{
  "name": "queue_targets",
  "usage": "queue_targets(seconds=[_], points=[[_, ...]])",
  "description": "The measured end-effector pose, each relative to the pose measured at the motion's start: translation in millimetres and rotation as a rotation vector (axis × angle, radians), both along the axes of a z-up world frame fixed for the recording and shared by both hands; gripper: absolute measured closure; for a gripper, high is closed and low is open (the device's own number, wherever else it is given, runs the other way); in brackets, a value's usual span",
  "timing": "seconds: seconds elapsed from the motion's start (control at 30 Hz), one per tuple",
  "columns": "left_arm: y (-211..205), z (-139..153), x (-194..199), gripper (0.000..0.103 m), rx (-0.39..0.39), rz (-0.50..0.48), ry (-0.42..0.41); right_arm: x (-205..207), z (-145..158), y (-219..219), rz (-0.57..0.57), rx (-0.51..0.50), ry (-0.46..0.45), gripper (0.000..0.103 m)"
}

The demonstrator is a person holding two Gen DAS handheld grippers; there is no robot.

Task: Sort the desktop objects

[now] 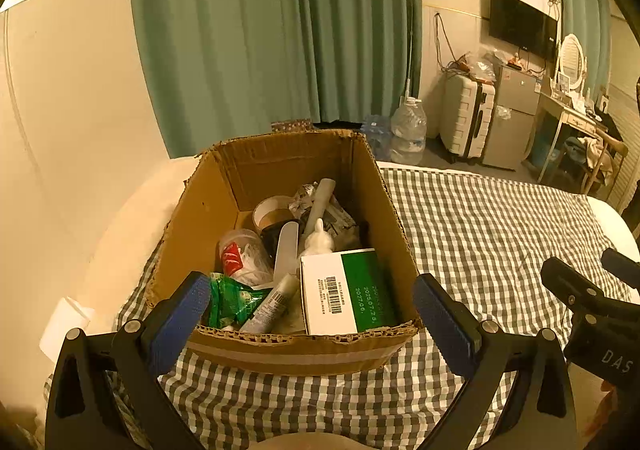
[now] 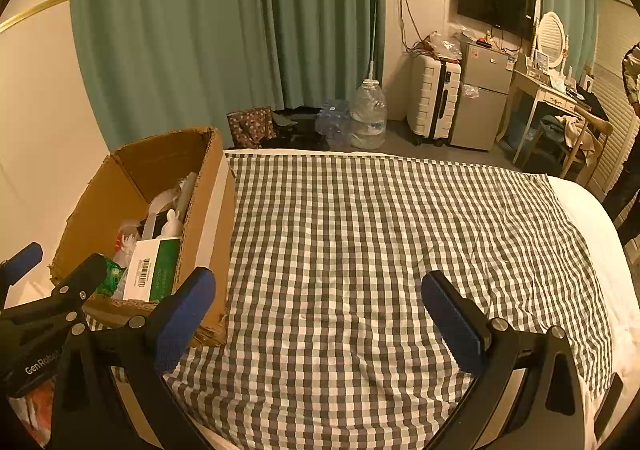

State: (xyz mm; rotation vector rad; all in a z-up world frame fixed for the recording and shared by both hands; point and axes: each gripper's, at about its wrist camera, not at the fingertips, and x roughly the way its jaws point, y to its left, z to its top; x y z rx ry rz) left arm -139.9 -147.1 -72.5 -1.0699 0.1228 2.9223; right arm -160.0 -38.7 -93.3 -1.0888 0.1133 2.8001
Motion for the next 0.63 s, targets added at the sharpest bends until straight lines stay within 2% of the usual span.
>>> queue_targets(seconds=[0.37,0.63], points=[[1.0,-1.8,-0.7,0.0,-0.011,0.001,-0.014,-0.3,-0.5,-2.8,0.008,0.006,-0.002,0.0],[-1.5,-4.2,0.2,0.0,0.014,-0.017,-0.019,-1.9,-2.1,-5.5,0.011,0.008,-0.012,0.0]])
